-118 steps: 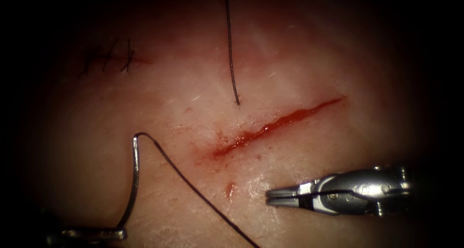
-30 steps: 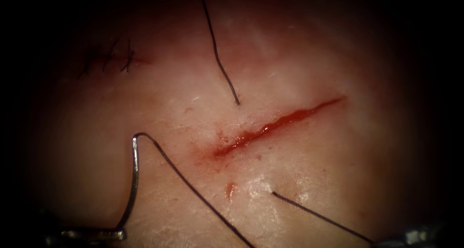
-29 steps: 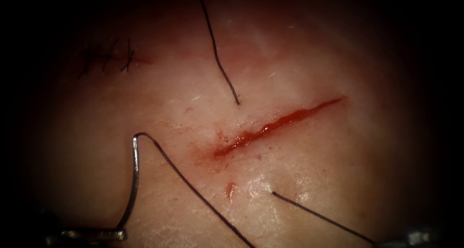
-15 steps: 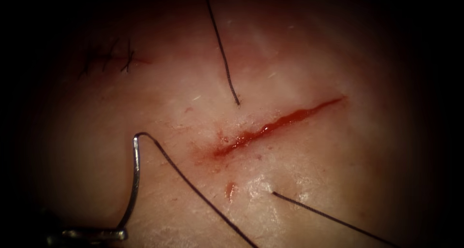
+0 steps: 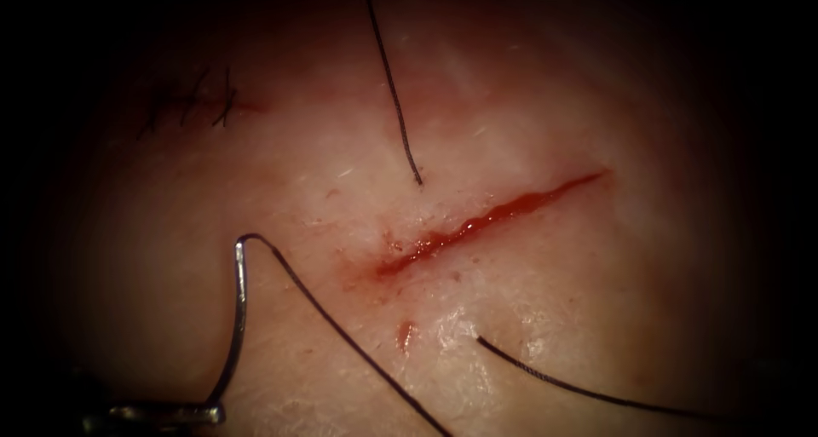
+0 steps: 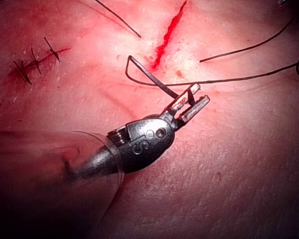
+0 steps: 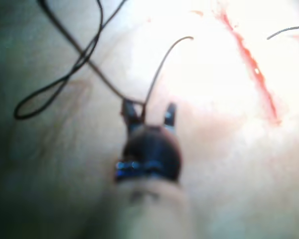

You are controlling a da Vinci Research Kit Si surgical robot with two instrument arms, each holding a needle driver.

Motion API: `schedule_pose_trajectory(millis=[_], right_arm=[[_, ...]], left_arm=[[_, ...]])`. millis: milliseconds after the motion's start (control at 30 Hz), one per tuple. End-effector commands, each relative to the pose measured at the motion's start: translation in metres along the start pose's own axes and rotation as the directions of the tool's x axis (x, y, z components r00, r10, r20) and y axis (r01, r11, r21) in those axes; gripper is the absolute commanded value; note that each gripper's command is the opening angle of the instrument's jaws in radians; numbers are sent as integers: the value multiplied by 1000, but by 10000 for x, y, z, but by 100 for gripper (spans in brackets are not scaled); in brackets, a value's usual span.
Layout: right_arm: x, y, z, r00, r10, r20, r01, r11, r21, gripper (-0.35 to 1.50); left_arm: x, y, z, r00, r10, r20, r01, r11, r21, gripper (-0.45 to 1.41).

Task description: Wound Closure

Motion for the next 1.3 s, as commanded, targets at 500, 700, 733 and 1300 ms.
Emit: schedule_pose_trajectory(millis=[500,700,733,1300], right_arm=[[29,146,-102,996,-30,81,33,999,-41,130],[59,153,-159,995,35,-93,-16,980,200,126],[63,155,-166,995,30,-100,-7,975,220,120],[94,173,-28,974,-14,-226,9,1000,-22,118]], left_arm=[[-7,9,3,1000,-5,-3,5,1000,-4,-45],[-7,9,4,1000,-4,-3,4,1000,-3,-45],[-7,9,4,1000,-4,-3,4,1000,-3,-45],[-7,10,5,1000,-4,-2,4,1000,-1,-45]])
